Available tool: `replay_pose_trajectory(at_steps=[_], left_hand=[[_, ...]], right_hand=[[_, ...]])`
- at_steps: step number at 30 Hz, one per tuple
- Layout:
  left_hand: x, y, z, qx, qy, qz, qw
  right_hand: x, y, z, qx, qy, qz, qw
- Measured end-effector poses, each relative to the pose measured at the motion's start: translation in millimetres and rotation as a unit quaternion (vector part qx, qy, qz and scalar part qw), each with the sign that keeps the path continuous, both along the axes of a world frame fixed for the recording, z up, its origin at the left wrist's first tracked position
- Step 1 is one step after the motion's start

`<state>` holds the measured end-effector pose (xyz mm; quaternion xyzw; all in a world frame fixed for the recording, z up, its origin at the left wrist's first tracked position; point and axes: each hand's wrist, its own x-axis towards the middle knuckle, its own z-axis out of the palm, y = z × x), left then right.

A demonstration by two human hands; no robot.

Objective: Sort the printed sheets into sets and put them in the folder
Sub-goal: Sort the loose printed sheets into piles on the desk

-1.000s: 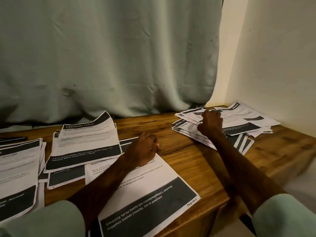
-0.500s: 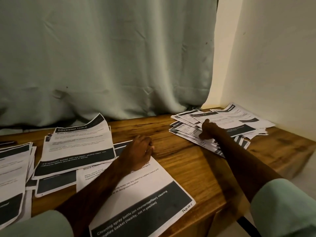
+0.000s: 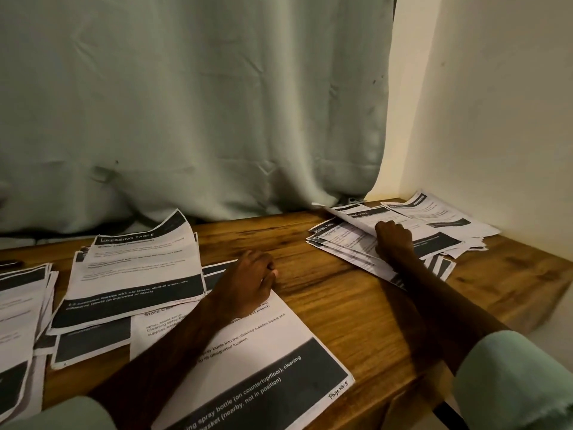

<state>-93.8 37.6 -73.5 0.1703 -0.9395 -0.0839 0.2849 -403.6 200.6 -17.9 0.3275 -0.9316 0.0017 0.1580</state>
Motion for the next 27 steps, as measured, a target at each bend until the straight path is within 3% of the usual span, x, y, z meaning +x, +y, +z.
replay_pose_trajectory(at_steps=[8,10,11,12,13,15,16,18,20,23,27], left_hand=[[1,0,3,-0.014,0.004,0.018,1.000],[2,5,11,0.043,0.018,0.035,0.998],[3,9,18,0.113,0.041,0.044,0.992],[4,12,26,0.215,0.082,0.045,0.972],[4,11,34,0.337,0.136,0.039,0.931],[7,4,49,0.558,0.201,0.028,0.804],[11,-2,54,0.623,0.201,0.015,0.756],[21,-13,60,0.684,0.175,-0.010,0.708],[28,-19,61,0.697,0.160,-0.021,0.699],[33,-25,57,0.678,0.182,0.035,0.711],[39,-42,50,0.656,0.225,0.067,0.718]], right_hand=[[76,-34,32,-0.059,0.027,0.075,0.995],[105,-44,43,-0.063,0.030,0.107,0.992],[121,-48,47,-0.059,0.037,0.124,0.990],[139,-51,48,-0.055,0.041,0.143,0.987],[157,-54,48,-0.053,0.041,0.163,0.984],[194,-57,45,-0.055,0.039,0.206,0.976],[212,-59,42,-0.058,0.038,0.226,0.972],[245,-61,35,-0.056,0.027,0.262,0.963],[269,-61,26,-0.038,0.008,0.302,0.953],[285,-62,16,-0.054,-0.047,0.358,0.931],[265,-68,28,-0.114,-0.219,0.419,0.874]])
